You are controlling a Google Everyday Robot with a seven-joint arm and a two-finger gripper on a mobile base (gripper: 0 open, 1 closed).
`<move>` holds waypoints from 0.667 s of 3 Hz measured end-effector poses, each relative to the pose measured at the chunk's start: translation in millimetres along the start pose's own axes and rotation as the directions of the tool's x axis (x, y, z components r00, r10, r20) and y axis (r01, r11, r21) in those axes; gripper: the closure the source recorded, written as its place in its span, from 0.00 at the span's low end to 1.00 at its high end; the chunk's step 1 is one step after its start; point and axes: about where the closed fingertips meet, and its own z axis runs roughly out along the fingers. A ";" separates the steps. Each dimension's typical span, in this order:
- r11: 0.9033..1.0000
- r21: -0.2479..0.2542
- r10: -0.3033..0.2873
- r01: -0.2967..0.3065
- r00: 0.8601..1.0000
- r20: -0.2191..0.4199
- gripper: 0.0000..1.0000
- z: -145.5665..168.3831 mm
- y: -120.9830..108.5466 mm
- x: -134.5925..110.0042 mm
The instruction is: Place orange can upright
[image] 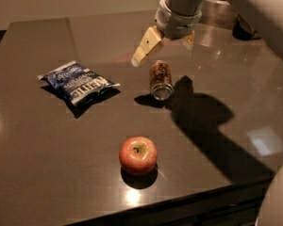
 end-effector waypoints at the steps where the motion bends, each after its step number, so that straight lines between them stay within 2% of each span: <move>1: 0.989 0.021 0.145 -0.144 0.989 -0.028 0.00 30.6 -0.5 2.2; 2: 0.975 0.027 0.221 -0.220 0.974 -0.055 0.00 51.4 -1.9 9.1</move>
Offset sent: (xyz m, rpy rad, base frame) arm 0.0049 0.0022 -0.0728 0.0129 0.1269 -0.2967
